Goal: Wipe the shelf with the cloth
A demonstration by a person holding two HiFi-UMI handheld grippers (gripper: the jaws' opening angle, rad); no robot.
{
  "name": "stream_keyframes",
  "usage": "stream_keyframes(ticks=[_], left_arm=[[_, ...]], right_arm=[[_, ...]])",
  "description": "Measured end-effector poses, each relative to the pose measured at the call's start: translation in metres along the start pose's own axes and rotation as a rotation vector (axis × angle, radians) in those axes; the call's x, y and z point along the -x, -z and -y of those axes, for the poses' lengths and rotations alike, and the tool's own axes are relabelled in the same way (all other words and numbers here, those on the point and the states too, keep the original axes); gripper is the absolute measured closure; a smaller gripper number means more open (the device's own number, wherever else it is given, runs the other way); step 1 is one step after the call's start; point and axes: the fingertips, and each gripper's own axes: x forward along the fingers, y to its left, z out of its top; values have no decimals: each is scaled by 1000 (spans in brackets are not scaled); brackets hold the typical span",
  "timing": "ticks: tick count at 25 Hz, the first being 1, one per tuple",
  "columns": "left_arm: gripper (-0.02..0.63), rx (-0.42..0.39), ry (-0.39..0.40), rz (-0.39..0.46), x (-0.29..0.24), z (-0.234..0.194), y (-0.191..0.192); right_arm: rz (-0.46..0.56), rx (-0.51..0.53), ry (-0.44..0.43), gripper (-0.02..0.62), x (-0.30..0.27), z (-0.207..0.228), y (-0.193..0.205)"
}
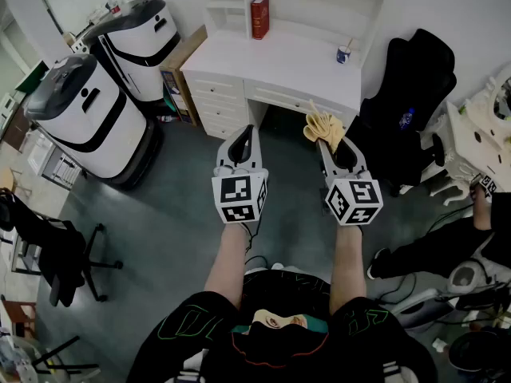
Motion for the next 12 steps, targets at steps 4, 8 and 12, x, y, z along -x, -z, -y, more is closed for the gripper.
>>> stream_keyframes(ticks=[4, 8, 12], left_arm=[[607, -4, 2, -4, -5, 5, 1], [607, -12, 1, -9, -11, 8, 3], [607, -21, -5, -4, -17, 10, 1]], right_arm=[[7, 7, -5, 459, -2, 5, -1], [8, -3, -7, 459, -6, 12, 0], [7, -23, 4, 459, -10, 25, 1]])
